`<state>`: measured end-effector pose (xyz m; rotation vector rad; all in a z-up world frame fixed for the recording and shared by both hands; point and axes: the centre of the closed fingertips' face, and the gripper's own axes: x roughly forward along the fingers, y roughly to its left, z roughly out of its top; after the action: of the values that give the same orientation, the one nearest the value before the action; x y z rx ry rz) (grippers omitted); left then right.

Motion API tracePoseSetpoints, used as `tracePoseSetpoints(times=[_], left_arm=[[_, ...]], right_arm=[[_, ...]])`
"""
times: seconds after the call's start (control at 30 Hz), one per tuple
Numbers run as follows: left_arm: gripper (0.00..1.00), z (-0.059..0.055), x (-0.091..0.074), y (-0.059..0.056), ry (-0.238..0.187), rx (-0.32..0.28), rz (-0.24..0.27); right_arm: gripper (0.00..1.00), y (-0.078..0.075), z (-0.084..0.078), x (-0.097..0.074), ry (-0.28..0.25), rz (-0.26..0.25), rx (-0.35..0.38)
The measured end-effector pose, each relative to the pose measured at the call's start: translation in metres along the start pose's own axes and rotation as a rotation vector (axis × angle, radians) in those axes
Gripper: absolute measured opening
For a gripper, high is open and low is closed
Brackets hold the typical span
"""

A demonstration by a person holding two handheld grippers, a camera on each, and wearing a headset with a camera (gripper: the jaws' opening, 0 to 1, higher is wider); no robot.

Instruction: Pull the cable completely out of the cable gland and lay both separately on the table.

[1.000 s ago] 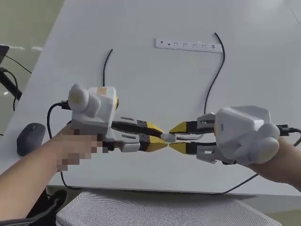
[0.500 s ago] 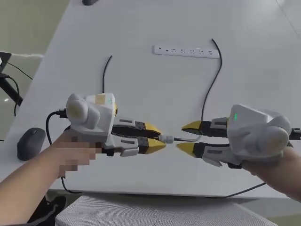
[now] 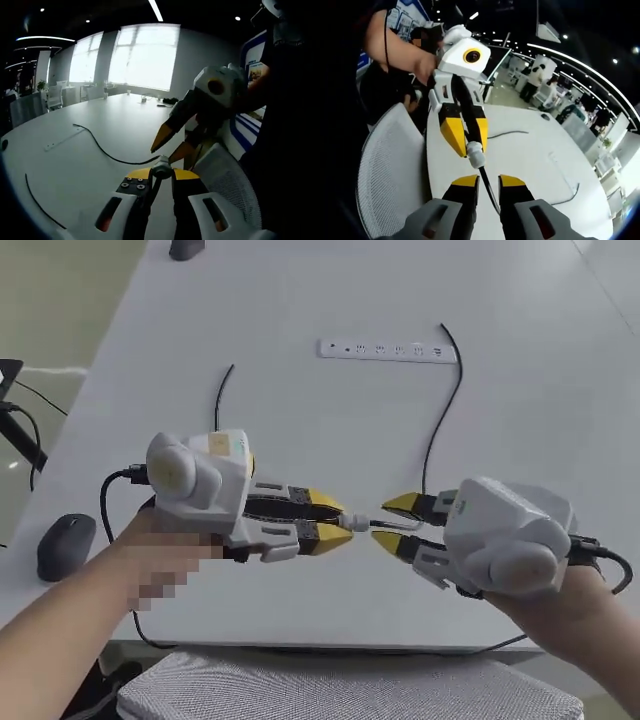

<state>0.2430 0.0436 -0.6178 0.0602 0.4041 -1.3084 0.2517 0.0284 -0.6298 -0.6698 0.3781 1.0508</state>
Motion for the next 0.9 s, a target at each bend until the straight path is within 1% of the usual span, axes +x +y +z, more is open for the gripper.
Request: tracePoseSetpoints(times=[0.13, 0.2, 0.4, 0.5, 0.57, 0.67, 0.8, 0.9], left_arm=[[0.15, 0.003, 0.001, 0.001, -0.011, -0.009, 0.009], [0.15, 0.004, 0.001, 0.002, -0.012, -0.011, 0.010], [0.15, 0.004, 0.004, 0.003, -0.005, -0.022, 0.010], [0.15, 0.002, 0.005, 0.003, 0.008, -0.026, 0.009], [0.15, 0.001, 0.006, 0.002, 0.013, -0.026, 0.009], [0.15, 0.000, 0.007, 0.001, 0.020, -0.052, 0.010], [0.15, -0.002, 0.008, -0.001, 0.026, -0.040, 0.014], [0.15, -0.002, 0.009, 0.001, 0.025, -0.039, 0.018]], right_arm=[[0.08, 0.000, 0.003, 0.001, -0.001, 0.002, -0.014], [0.07, 0.000, 0.004, 0.002, 0.000, -0.001, -0.037], [0.01, 0.001, 0.004, 0.002, 0.004, 0.002, -0.084], [0.01, 0.002, 0.002, 0.002, 0.012, 0.010, -0.095], [0.01, 0.003, 0.000, 0.003, 0.017, 0.014, -0.095], [0.00, 0.004, -0.001, 0.003, 0.015, 0.023, -0.090], [0.00, 0.004, -0.004, 0.004, 0.016, 0.031, -0.070], [0.00, 0.004, -0.005, 0.004, 0.017, 0.029, -0.063]])
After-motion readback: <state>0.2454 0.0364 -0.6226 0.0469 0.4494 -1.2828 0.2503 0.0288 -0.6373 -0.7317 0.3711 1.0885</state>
